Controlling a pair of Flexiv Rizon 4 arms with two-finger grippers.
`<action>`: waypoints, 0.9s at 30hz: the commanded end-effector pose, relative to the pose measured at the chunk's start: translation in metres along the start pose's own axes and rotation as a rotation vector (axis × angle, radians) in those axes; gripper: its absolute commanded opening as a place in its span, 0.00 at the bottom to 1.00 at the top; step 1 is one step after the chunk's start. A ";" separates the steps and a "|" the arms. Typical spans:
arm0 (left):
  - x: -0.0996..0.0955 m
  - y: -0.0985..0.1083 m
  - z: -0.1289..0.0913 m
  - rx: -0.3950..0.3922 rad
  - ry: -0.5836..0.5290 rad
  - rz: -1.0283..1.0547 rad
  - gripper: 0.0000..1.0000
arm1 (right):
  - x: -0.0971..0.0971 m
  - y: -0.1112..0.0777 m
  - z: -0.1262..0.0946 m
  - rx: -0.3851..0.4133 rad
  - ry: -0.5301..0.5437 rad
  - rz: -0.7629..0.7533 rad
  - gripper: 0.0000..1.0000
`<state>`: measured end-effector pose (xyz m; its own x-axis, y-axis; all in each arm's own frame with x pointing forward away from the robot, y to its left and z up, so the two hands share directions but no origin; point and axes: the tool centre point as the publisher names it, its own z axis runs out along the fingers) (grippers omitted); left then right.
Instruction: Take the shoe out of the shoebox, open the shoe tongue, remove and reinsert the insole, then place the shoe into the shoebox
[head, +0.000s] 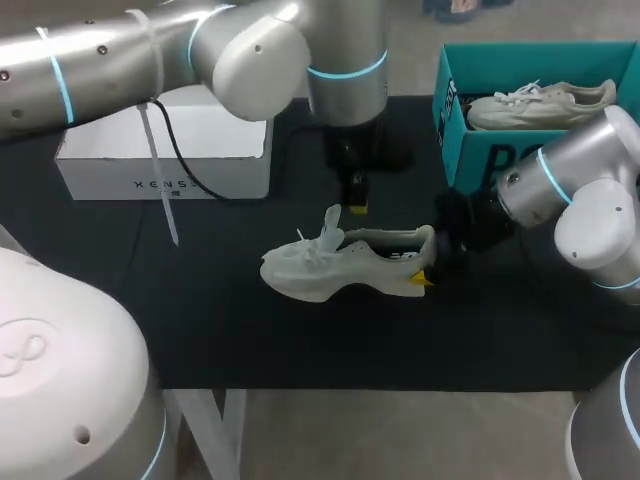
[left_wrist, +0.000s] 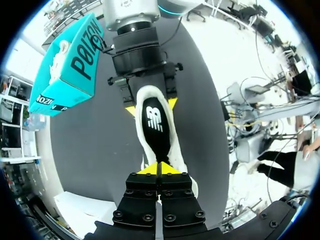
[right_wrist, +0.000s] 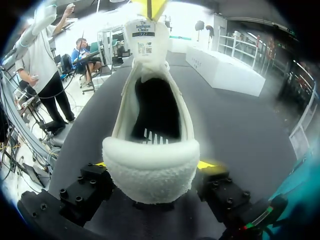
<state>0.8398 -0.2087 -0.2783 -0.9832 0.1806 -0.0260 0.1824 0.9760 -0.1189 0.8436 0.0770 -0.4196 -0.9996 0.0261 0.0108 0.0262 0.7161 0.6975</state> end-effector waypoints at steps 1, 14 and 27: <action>0.002 0.004 0.000 0.032 -0.004 0.001 0.00 | -0.002 -0.001 0.003 0.003 0.000 0.001 0.00; 0.001 -0.001 0.009 0.089 -0.021 -0.027 0.00 | -0.002 -0.001 0.003 0.003 0.000 0.001 0.00; 0.002 -0.038 0.046 0.180 0.007 0.084 0.00 | -0.002 -0.001 0.003 0.003 0.000 0.001 0.00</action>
<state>0.8278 -0.2404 -0.3081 -0.9685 0.2451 -0.0433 0.2470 0.9252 -0.2880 0.8436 0.0770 -0.4196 -0.9996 0.0261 0.0108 0.0262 0.7161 0.6975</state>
